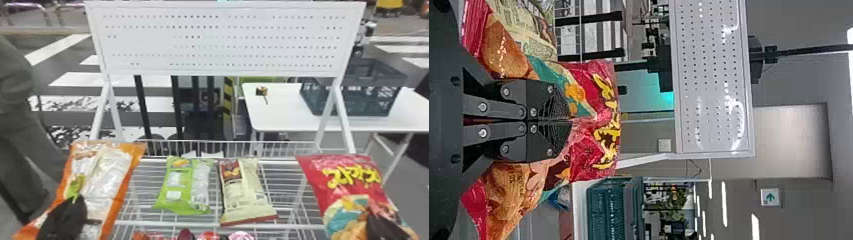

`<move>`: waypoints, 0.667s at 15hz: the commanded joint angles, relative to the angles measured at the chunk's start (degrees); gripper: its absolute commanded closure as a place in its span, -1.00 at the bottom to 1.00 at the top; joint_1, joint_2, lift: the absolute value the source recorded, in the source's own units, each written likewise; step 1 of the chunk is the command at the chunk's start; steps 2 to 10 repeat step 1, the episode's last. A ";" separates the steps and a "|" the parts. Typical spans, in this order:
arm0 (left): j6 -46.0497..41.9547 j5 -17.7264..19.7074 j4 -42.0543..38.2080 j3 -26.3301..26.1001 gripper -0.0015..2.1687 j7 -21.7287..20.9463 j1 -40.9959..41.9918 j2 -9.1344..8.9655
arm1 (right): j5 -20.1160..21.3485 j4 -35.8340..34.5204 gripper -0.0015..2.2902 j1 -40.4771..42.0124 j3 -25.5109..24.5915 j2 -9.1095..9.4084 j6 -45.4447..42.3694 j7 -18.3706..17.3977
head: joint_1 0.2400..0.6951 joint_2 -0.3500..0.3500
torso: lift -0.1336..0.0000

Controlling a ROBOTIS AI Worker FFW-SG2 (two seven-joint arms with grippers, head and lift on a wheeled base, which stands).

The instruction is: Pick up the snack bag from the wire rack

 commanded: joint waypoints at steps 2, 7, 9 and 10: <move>-0.09 0.02 -0.06 0.05 0.54 0.00 0.00 0.00 | 0.00 -0.19 0.96 0.24 0.06 0.05 0.00 0.15 | 0.14 0.00 | 1.00; -0.09 0.02 -0.06 0.05 0.54 0.00 0.00 0.00 | 0.00 -0.19 0.96 0.24 0.06 0.05 0.00 0.15 | 0.14 0.00 | 1.00; -0.09 0.02 -0.06 0.05 0.54 0.00 0.00 0.00 | 0.00 -0.19 0.96 0.24 0.06 0.05 0.00 0.15 | 0.14 0.00 | 1.00; -0.09 0.02 -0.06 0.05 0.54 0.00 0.00 0.00 | 0.00 -0.19 0.96 0.24 0.06 0.05 0.00 0.15 | 0.14 0.00 | 1.00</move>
